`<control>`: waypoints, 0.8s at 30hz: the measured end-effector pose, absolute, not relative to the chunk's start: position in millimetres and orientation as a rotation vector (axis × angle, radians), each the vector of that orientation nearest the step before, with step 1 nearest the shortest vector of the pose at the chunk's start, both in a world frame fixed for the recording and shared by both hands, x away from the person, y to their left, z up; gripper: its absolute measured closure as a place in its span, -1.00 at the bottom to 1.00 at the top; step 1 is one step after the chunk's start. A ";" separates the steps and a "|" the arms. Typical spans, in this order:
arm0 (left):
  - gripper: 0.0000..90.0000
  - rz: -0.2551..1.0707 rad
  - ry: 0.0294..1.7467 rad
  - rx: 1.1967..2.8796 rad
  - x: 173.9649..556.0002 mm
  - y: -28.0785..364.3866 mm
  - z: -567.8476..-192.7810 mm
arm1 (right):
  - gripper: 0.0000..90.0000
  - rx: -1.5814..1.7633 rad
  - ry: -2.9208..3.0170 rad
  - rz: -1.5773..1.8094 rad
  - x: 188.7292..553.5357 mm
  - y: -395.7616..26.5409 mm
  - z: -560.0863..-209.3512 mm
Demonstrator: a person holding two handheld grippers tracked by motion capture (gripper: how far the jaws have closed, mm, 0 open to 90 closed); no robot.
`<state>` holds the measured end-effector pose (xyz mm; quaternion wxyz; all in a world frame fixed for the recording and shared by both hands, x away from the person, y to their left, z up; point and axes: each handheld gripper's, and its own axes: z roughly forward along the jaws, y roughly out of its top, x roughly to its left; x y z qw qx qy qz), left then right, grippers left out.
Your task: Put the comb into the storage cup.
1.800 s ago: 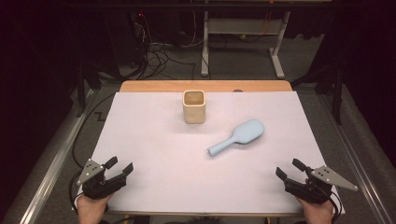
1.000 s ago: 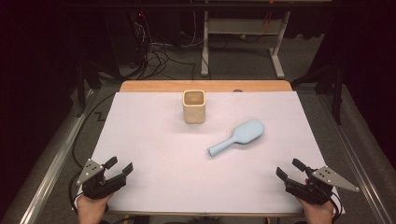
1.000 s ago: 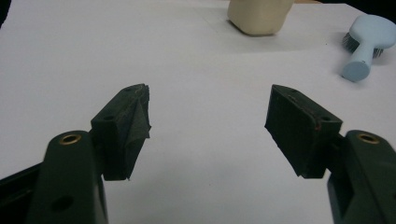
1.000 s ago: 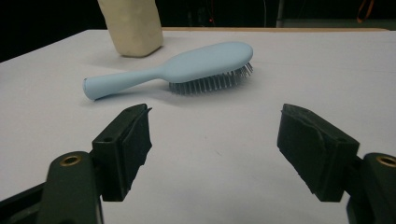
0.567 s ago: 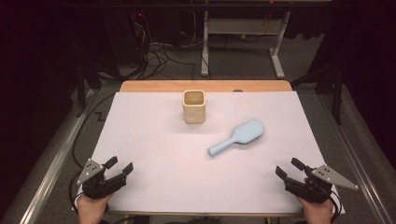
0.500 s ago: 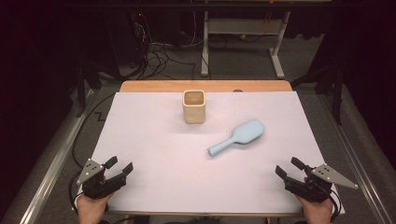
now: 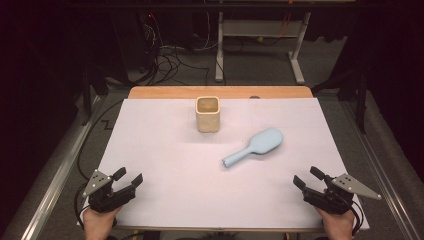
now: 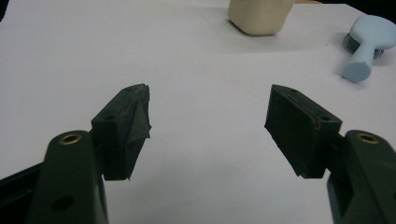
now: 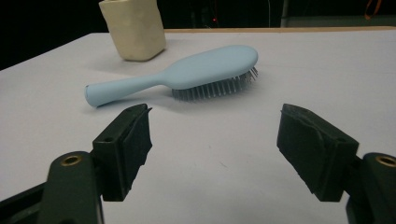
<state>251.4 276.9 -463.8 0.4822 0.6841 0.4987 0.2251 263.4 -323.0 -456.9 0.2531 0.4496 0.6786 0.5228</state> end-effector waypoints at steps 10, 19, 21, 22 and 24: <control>-0.31 0.543 1.215 1.664 252.0 276.8 -464.4 | -0.39 1.177 1.848 1.461 270.8 -309.8 -454.4; -0.31 0.540 1.218 1.663 252.6 276.5 -464.8 | -0.37 1.162 1.866 1.489 278.9 -298.2 -453.2; -0.31 0.541 1.218 1.663 252.6 276.6 -464.8 | -0.37 1.155 1.867 1.493 280.8 -296.0 -452.8; -0.31 0.541 1.218 1.663 252.6 276.6 -464.8 | -0.37 1.154 1.869 1.496 281.3 -294.6 -452.4; -0.31 0.538 1.218 1.665 252.6 276.5 -464.5 | -0.36 1.147 1.871 1.497 282.0 -293.2 -452.2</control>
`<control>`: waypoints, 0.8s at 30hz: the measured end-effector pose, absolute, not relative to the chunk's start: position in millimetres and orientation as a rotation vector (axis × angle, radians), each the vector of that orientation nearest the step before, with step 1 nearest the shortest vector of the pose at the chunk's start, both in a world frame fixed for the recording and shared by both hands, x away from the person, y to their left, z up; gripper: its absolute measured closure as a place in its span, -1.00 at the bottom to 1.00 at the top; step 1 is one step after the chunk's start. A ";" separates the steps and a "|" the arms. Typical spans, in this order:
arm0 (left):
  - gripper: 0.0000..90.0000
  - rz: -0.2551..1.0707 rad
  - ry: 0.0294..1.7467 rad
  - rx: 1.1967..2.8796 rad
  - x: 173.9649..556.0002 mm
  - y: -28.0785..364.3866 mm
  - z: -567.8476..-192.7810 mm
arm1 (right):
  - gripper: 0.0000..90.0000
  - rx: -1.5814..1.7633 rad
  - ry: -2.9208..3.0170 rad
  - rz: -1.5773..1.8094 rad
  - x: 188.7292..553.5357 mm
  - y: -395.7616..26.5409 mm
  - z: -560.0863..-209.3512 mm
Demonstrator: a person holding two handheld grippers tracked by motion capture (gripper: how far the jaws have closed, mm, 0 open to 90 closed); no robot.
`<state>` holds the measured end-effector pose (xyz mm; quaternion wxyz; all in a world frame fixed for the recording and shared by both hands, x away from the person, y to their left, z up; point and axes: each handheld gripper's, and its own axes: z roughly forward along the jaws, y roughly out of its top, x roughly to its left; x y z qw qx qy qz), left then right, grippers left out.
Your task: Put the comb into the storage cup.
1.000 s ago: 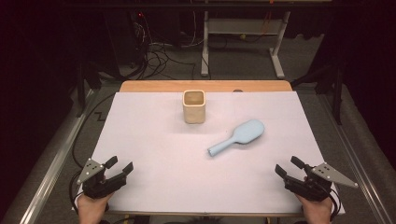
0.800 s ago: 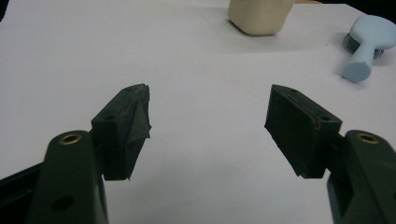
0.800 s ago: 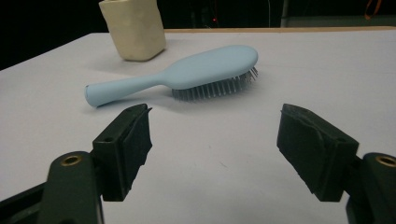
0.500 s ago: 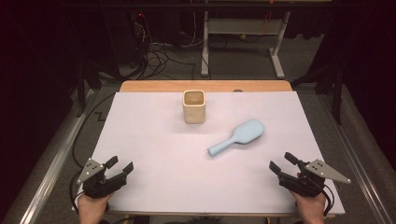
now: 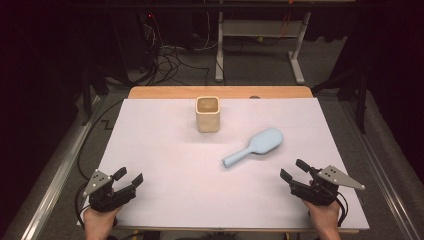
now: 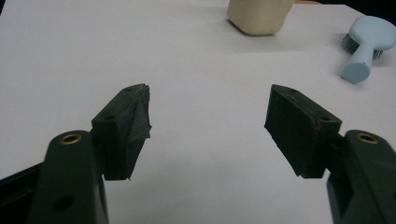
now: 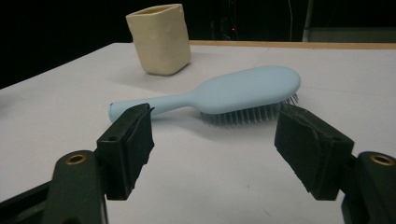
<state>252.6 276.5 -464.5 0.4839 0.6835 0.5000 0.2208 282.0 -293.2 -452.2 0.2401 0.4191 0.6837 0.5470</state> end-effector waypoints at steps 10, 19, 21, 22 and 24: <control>-0.31 0.558 1.203 1.669 249.9 275.8 -463.1 | -0.34 1.090 1.908 1.516 286.7 -278.0 -449.4; -0.31 0.558 1.198 1.676 249.9 275.1 -463.1 | -0.30 1.061 1.935 1.538 293.2 -264.1 -448.9; -0.31 0.557 1.198 1.676 250.0 275.2 -463.1 | -0.30 1.057 1.939 1.543 294.8 -261.4 -449.0; -0.31 0.557 1.198 1.675 250.0 275.2 -463.1 | -0.30 1.057 1.940 1.545 295.6 -260.1 -449.1; -0.30 0.556 1.198 1.674 249.8 275.3 -462.9 | -0.29 1.058 1.941 1.558 298.2 -257.2 -448.9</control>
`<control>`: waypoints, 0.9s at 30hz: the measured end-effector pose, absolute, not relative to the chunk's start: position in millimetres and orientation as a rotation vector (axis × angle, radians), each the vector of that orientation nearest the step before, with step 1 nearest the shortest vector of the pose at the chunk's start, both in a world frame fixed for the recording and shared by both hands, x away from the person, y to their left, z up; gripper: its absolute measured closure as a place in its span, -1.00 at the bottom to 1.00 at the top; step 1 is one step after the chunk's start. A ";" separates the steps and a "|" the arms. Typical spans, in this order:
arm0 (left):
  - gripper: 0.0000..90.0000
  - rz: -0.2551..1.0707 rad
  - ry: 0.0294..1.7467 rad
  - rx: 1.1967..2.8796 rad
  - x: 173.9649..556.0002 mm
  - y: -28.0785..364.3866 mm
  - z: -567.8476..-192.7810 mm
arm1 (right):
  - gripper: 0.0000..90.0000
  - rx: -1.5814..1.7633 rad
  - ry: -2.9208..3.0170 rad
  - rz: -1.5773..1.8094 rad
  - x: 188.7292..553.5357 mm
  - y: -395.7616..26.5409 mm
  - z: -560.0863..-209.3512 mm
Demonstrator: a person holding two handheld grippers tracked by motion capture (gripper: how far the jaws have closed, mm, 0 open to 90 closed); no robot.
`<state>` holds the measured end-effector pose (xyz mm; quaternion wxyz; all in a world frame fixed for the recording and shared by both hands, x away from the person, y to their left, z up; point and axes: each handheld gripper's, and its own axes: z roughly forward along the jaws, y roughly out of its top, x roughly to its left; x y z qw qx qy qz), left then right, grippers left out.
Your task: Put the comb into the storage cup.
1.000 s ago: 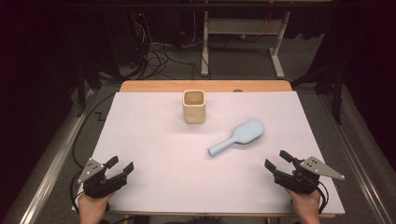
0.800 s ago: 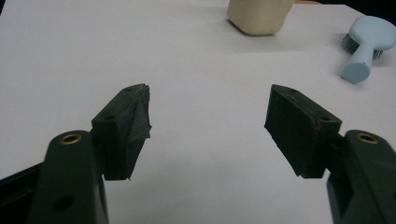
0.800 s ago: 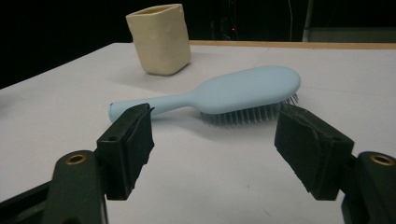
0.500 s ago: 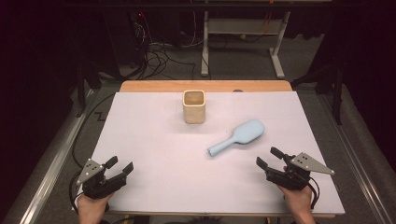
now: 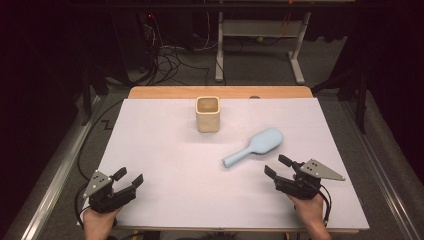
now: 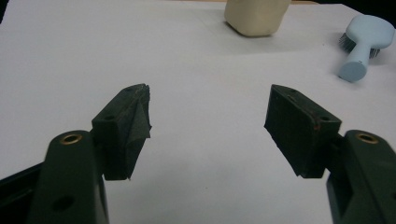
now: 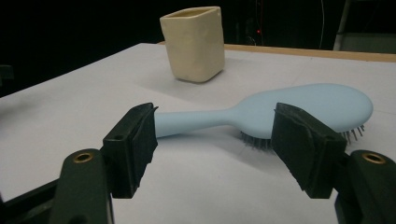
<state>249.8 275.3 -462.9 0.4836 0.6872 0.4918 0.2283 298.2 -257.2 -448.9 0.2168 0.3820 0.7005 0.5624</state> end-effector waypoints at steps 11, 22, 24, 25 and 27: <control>-0.30 0.558 1.197 1.675 249.6 275.0 -462.9 | -0.31 1.043 1.969 1.568 307.4 -241.2 -446.7; -0.30 0.558 1.192 1.677 249.1 274.4 -463.0 | -0.32 1.040 2.033 1.568 319.0 -220.8 -444.7; -0.31 0.559 1.193 1.676 249.1 274.6 -463.0 | -0.32 1.043 2.035 1.563 321.4 -218.0 -443.8; -0.31 0.559 1.194 1.676 249.1 274.7 -463.0 | -0.32 1.042 2.038 1.562 322.9 -216.6 -443.4; -0.31 0.559 1.194 1.675 249.1 274.7 -463.0 | -0.32 1.043 2.042 1.560 324.1 -215.3 -443.1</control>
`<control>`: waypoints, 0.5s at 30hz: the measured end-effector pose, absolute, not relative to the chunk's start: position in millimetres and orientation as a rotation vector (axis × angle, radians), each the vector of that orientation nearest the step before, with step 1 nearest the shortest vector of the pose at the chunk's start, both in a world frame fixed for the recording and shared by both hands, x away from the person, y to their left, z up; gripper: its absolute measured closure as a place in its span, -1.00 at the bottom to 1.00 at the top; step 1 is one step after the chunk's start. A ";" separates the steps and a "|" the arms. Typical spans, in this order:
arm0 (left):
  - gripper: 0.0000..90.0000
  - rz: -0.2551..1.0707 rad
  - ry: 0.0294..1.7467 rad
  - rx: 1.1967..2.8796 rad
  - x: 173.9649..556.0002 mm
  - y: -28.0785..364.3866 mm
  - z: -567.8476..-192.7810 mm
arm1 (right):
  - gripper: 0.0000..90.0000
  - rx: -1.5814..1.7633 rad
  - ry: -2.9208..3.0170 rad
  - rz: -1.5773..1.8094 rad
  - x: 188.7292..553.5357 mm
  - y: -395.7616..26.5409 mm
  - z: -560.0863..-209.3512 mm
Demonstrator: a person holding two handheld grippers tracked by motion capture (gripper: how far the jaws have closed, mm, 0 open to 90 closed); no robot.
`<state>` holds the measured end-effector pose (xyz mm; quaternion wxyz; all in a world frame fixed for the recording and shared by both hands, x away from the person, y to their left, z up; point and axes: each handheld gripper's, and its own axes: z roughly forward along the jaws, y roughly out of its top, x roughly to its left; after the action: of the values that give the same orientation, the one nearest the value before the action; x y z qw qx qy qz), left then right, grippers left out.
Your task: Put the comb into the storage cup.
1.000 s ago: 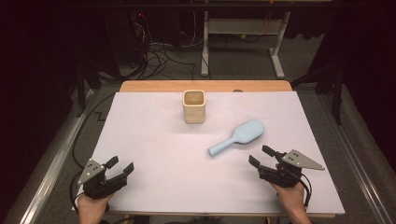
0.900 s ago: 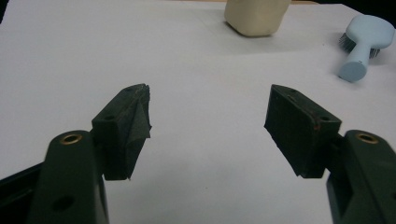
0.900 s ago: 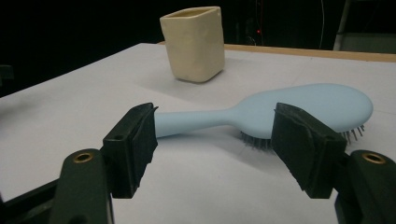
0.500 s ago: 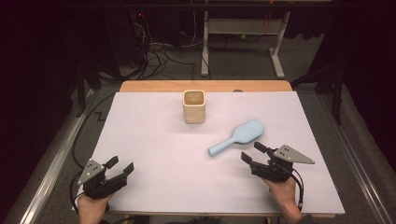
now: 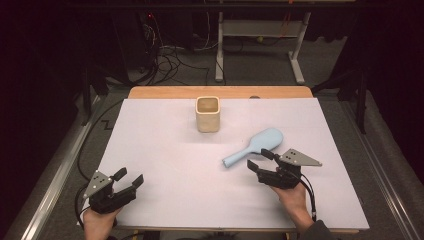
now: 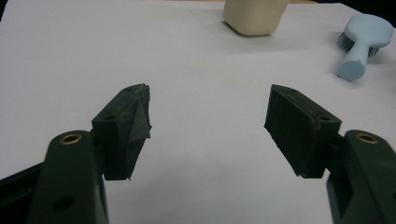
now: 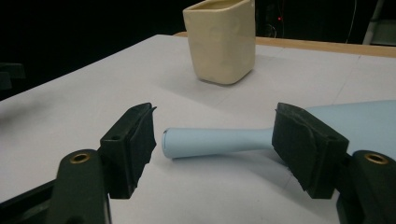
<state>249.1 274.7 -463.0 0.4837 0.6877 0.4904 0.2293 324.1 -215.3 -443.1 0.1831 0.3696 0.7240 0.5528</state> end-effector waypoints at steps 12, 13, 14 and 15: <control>-0.31 0.552 1.191 1.671 248.9 275.0 -463.0 | -0.28 1.111 2.148 1.551 345.1 -200.9 -435.0; -0.31 0.552 1.192 1.671 248.8 274.9 -463.0 | -0.27 1.116 2.166 1.536 347.3 -198.9 -433.5; -0.30 0.552 1.191 1.672 248.8 274.9 -463.0 | -0.25 1.116 2.180 1.525 349.5 -197.1 -432.3; -0.31 0.552 1.190 1.672 248.7 274.8 -463.0 | -0.22 1.124 2.196 1.514 351.7 -195.3 -431.3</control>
<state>248.7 274.8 -463.0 0.4865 0.6874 0.4893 0.2268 351.7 -195.3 -431.3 0.1233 0.3854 0.7528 0.5192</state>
